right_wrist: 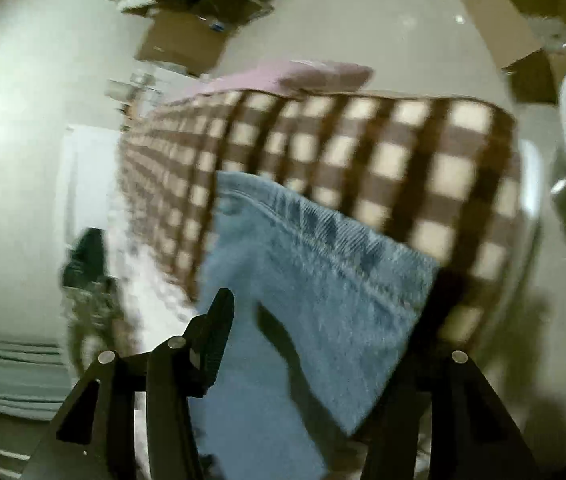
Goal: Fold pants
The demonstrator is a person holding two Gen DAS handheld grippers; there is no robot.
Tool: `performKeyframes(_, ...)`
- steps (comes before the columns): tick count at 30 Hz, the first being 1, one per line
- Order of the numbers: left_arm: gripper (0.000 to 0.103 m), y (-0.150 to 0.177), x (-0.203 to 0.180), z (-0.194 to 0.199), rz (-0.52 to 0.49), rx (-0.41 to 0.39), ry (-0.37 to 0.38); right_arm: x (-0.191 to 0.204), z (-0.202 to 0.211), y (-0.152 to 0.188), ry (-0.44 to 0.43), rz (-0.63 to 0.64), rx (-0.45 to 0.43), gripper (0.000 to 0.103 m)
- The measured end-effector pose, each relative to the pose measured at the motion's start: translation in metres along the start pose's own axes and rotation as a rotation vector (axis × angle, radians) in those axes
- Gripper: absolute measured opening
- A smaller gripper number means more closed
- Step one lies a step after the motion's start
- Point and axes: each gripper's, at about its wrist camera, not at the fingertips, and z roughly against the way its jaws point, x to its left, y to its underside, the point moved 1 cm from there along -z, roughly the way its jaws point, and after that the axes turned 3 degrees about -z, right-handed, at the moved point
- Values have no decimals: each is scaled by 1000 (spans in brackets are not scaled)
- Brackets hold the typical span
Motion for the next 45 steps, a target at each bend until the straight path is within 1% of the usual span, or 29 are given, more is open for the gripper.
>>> performKeyframes(1,103,0,0,0,0,4,1,4,-3,1,-9,12,-5,45)
performKeyframes(2,103,0,1,1,0,10,3,7,-7,2,8,25,-5,22)
performKeyframes(3,103,0,1,2,4,17,9,10,-13,3,40,39,-2,15)
performKeyframes(4,103,0,3,5,9,23,22,13,-16,5,70,49,-14,14)
performKeyframes(7,103,4,18,24,68,4,70,34,-12,12,89,88,-51,11)
performKeyframes(11,103,17,41,59,126,-48,88,76,19,40,57,193,-88,11)
performKeyframes(13,103,27,57,79,155,-69,98,98,31,55,40,242,-94,11)
performKeyframes(17,103,52,94,112,219,-106,113,149,49,97,20,376,-88,11)
performKeyframes(19,103,63,114,121,247,-118,117,175,51,126,11,459,-76,11)
performKeyframes(21,103,75,134,122,273,-121,113,189,54,151,3,517,-56,11)
performKeyframes(22,103,81,146,121,290,-118,115,199,50,174,2,564,-36,11)
performKeyframes(25,103,96,175,116,339,-104,102,219,26,233,12,673,24,11)
performKeyframes(27,103,107,195,110,371,-91,94,225,-1,279,34,746,84,11)
performKeyframes(28,103,113,207,107,387,-80,84,225,-19,308,50,784,127,11)
performKeyframes(30,103,124,227,104,406,-70,68,222,-46,350,80,853,181,11)
performKeyframes(31,103,128,235,103,409,-68,56,217,-64,376,103,886,219,11)
performKeyframes(33,103,135,249,102,418,-70,36,206,-89,413,137,930,280,10)
performKeyframes(36,103,143,269,98,440,-63,14,194,-118,461,190,1025,328,11)
performKeyframes(39,103,149,285,94,471,-53,9,184,-134,499,227,1092,375,11)
performKeyframes(40,103,150,290,92,488,-49,10,182,-140,512,248,1115,397,15)
performKeyframes(42,103,150,297,92,510,-48,20,178,-152,538,318,1155,454,26)
performKeyframes(43,103,149,299,93,513,-51,22,177,-157,543,322,1142,497,37)
performKeyframes(44,103,147,300,95,513,-56,24,178,-158,543,296,1115,538,53)
performKeyframes(45,103,146,301,96,512,-60,28,179,-156,542,261,1081,586,60)
